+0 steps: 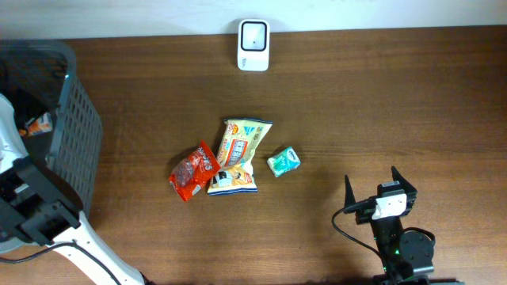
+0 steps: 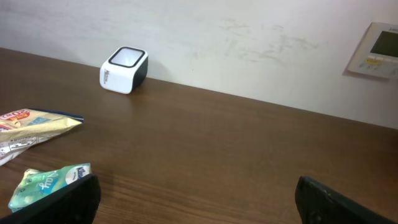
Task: Scan the item barcode
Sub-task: 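Grasp the orange Kleenex tissue pack in the basket with the left gripper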
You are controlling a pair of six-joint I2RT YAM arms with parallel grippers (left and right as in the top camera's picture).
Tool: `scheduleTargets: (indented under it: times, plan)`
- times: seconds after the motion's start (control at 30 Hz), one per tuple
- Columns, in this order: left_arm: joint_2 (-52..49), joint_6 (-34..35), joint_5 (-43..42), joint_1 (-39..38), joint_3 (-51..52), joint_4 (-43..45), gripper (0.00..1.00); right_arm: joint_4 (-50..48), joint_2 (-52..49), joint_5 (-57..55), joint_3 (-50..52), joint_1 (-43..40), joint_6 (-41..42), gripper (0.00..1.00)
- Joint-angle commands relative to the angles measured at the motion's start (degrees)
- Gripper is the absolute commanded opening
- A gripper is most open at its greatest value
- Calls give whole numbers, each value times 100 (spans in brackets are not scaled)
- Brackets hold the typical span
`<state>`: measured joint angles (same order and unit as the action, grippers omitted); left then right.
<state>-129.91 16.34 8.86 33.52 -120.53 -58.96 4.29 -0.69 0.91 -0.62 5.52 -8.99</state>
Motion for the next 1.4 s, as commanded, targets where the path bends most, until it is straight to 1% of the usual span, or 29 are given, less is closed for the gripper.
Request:
scheduleTargets:
  times: [0.0, 0.13, 0.43, 0.53, 0.6, 0.63, 0.67, 0.7, 0.73, 0.9, 1.0, 1.17, 1.23, 1.37]
  plan:
    - [-85, 70, 153, 44, 597, 442, 67, 24, 33, -48, 31, 46, 42, 99]
    - [-90, -170, 151, 52, 1078, 1040, 68, 24, 33, -48, 31, 46, 42, 99]
    - [-94, -234, 326, 52, 1720, 1912, 68, 24, 33, -48, 31, 46, 42, 99]
    - [-94, -234, 323, 52, 1825, 2103, 67, 24, 33, -48, 31, 46, 42, 99]
    - [-96, -234, 323, 52, 1902, 2201, 63, 24, 33, -48, 31, 46, 42, 99]
    - [-101, -234, 323, 52, 1932, 2232, 59, 24, 33, -48, 31, 46, 42, 99]
    - [-103, -234, 323, 52, 1934, 2229, 47, 24, 33, -50, 31, 46, 42, 99]
    - [-103, -234, 321, 52, 1934, 2229, 17, 24, 33, -48, 31, 46, 42, 99]
    - [-101, -234, 321, 52, 1934, 2229, 0, 24, 33, -48, 31, 46, 42, 99]
    - [-24, -273, 321, 52, 1928, 2164, 0, 24, 33, -48, 31, 46, 42, 99]
    - [284, -273, 317, 50, 1923, 2033, 0, 24, 33, -48, 31, 46, 42, 99]
    - [953, -267, 245, 35, 1923, 1604, 0, 24, 33, -48, 31, 46, 42, 98]
    - [1202, -247, 120, 13, 1923, 1305, 0, 24, 33, -48, 31, 46, 42, 99]
    - [1360, -92, 96, -20, 1923, 994, 0, 24, 33, -48, 31, 46, 42, 99]
